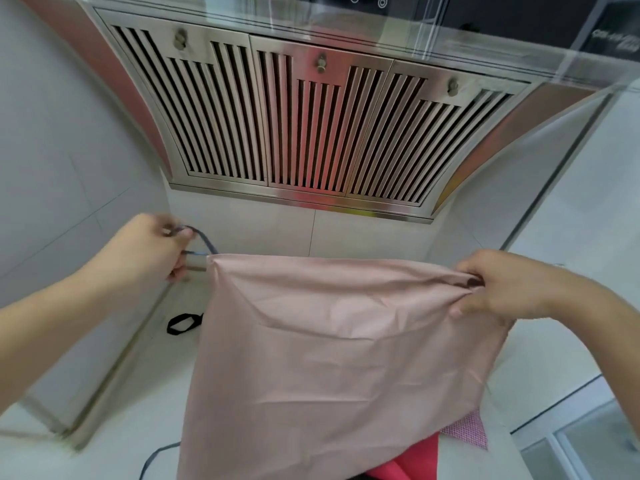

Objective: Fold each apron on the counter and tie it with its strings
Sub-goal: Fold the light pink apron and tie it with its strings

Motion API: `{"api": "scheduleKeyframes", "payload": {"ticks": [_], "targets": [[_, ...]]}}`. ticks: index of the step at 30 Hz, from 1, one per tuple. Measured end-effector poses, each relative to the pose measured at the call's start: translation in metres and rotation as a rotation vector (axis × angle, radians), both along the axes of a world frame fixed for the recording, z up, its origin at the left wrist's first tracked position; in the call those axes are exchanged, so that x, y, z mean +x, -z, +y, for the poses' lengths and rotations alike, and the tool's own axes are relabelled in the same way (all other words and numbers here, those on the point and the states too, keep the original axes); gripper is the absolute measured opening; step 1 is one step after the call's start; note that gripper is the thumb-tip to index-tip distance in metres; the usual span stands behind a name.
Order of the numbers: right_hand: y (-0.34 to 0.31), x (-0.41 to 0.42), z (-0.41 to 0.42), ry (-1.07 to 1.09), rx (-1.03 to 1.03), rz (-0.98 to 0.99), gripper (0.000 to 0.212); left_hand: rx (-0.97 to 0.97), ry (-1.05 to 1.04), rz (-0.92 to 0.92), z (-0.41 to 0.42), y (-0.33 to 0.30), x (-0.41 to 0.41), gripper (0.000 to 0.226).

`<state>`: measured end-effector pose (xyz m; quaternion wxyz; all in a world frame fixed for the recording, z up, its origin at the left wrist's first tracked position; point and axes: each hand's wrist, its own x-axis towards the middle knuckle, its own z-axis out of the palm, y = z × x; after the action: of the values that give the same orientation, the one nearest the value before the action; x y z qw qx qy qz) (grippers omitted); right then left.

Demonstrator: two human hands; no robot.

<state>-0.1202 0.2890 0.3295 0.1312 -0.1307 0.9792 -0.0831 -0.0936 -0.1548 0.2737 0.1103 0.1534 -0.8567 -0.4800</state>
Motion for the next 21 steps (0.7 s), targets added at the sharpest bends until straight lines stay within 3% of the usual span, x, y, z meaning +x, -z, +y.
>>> {"api": "scheduleKeyframes", "payload": {"ticks": [2,3,4,7,10,14,16,18,21], "targets": [[0.0,0.005,-0.01,-0.077,-0.158,0.046,0.011,-0.315,-0.004,0.021,0.007,0.009,0.001,0.059],[0.0,0.007,-0.018,-0.124,-0.214,0.061,0.012,-0.427,0.123,0.088,0.013,0.014,0.001,0.083],[0.0,0.009,-0.028,-0.18,-0.256,0.064,0.012,-0.486,0.29,0.138,0.024,0.018,0.003,0.093],[-0.003,0.018,-0.056,-0.325,-0.314,0.023,0.014,-0.546,0.751,0.113,0.066,0.034,0.004,0.076],[-0.015,0.024,-0.063,-0.387,-0.325,0.063,0.016,-0.475,0.882,0.121,0.089,0.053,0.005,0.02],[-0.026,0.03,-0.052,-0.423,-0.313,0.144,0.017,0.012,0.902,-0.108,0.086,0.053,0.009,0.039],[-0.027,0.032,-0.048,-0.412,-0.335,0.15,0.018,-0.024,0.952,-0.231,0.08,0.054,0.007,0.051],[-0.028,0.031,-0.039,-0.346,-0.386,0.172,0.017,-0.221,1.013,-0.259,0.069,0.062,0.004,0.029],[-0.024,0.022,-0.021,-0.208,-0.29,0.095,0.012,-0.312,0.87,-0.223,0.044,0.072,-0.004,0.04]]}}
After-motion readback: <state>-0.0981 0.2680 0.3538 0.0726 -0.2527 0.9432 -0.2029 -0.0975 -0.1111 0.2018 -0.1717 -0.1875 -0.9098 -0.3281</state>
